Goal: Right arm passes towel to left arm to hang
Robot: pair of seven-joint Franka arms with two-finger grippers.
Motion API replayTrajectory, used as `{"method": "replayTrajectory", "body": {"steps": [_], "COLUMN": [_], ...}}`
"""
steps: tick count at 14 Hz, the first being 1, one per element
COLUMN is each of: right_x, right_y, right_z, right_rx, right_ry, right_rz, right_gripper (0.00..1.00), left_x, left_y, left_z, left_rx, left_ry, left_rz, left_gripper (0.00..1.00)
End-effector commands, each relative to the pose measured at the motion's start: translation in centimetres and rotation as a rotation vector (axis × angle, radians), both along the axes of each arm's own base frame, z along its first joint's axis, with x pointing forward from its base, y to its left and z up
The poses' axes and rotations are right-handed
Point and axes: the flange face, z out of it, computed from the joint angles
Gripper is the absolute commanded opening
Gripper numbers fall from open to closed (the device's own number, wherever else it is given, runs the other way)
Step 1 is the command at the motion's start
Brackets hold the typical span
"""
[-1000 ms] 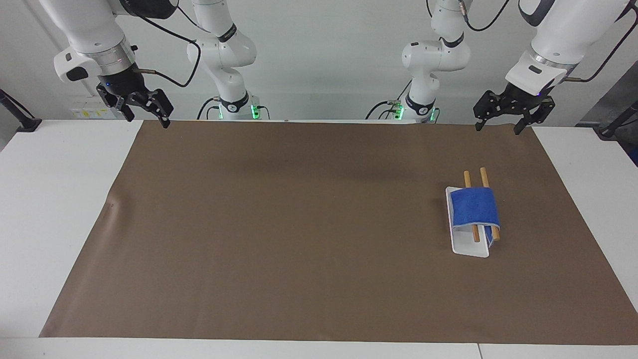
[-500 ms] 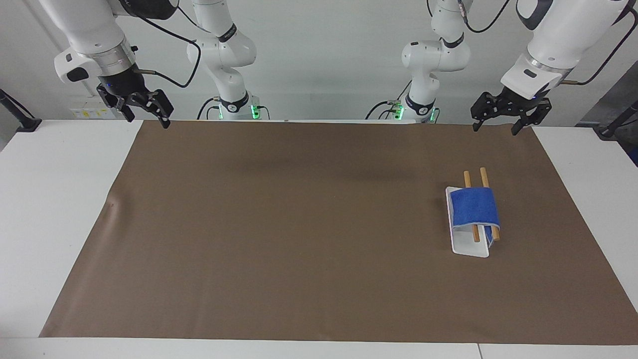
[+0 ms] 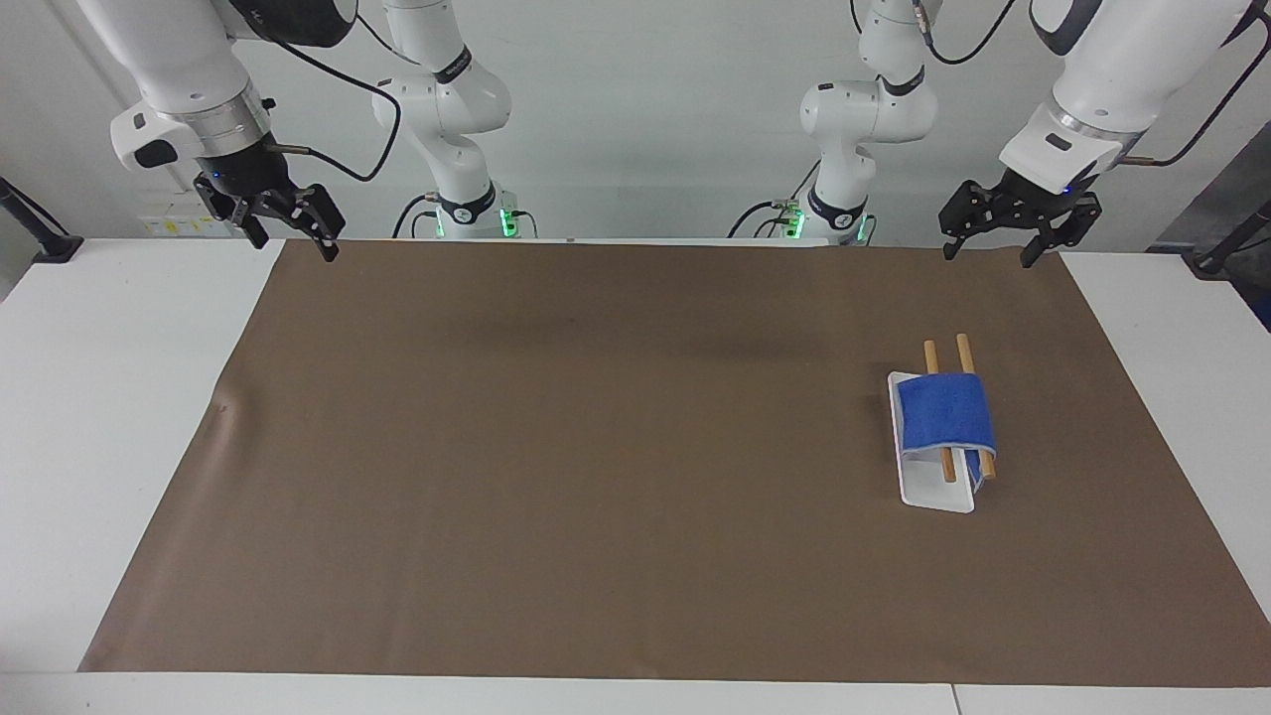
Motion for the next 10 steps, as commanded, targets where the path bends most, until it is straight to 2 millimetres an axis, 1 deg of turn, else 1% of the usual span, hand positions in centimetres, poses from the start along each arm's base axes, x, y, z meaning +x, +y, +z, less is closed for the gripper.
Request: {"method": "replayTrajectory", "body": {"steps": [1,7,10], "right_x": [-0.77,-0.57,-0.62], "right_y": [-0.48,-0.49,-0.5], "right_z": [-0.05,0.0,0.0], "right_rx": [0.007,0.006,0.006], "right_ry": [-0.019,-0.032,-0.032], "right_rz": [0.01,0.01,0.006], "right_gripper": [1.0,1.0,1.0], "left_x": [0.39,0.46,0.21], "left_y": [-0.17,0.05,-0.57], "left_z": [0.56,0.48,0.35], "left_rx": [0.012,0.011,0.013], "left_ry": [-0.012,-0.011,-0.005], "left_rz": [-0.015,-0.009,-0.021], "left_gripper": [1.0,1.0,1.0]}}
